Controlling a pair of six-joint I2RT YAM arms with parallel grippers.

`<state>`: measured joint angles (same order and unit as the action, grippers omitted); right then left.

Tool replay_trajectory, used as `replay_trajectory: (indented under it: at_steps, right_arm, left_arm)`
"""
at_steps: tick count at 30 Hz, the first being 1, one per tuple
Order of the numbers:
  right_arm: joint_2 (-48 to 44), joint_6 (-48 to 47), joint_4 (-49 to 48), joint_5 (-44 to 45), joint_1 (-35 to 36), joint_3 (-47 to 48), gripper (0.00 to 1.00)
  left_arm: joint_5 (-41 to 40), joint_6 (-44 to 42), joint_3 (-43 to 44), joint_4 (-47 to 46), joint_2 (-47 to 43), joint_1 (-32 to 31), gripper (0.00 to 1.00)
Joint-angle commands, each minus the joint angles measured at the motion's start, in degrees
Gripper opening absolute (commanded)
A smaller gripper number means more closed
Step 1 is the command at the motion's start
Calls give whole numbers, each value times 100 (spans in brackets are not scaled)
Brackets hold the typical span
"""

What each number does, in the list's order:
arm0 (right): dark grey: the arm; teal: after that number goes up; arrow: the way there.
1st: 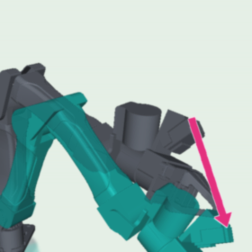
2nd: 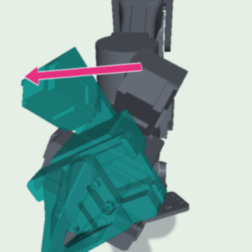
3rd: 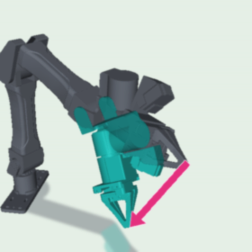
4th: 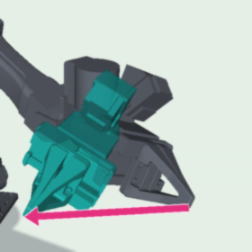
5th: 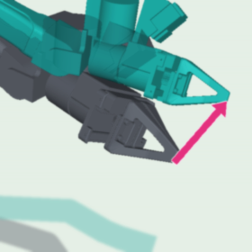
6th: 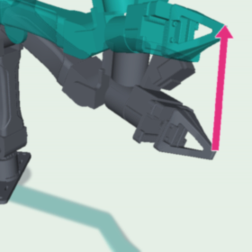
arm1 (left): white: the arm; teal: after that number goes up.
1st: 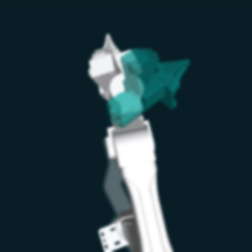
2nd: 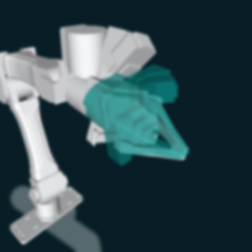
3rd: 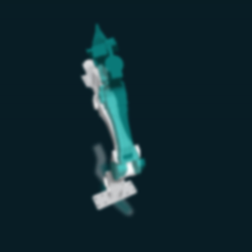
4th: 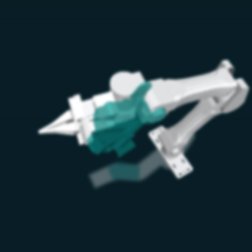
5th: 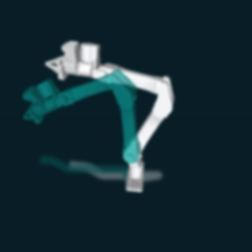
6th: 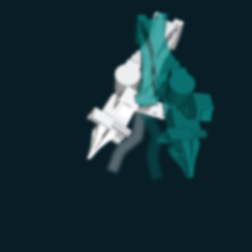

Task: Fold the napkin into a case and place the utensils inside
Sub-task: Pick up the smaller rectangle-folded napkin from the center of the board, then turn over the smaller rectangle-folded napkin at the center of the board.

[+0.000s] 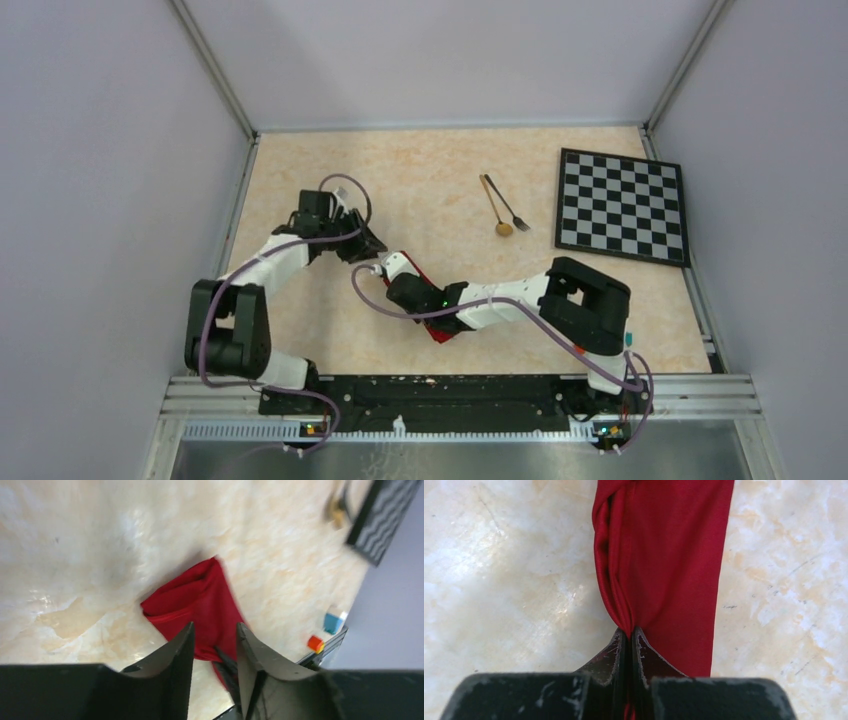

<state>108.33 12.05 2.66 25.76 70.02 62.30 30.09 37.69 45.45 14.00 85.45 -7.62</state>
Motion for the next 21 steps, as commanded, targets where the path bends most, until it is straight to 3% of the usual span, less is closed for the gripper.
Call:
replay_trajectory:
  at_steps: [1,4,9,16,21]
  right_arm:
    - [-428,689,237,-681,-7,209,0]
    - [-633,1255,-73,-1765,-158,178,0]
    - [-769,2493,-1392,-3590,-538,-206,0]
    - [-166,5033,-4784,-5269,-1025,-1119,0]
    - [697,6346,-7237,-5623,-1397,-1696,0]
  left_arm:
    - [-558,-745,1025,1068,-1064,144,46]
    - [-1099,-957,1593,1652,-1594,261,53]
    - [-1670,-1109,1795,1967,-2330,312,57]
    - [-1651,-1146,1643,2231,-2702,322,58]
    - [-1530,-1099,1528,2190,-2706,322,58]
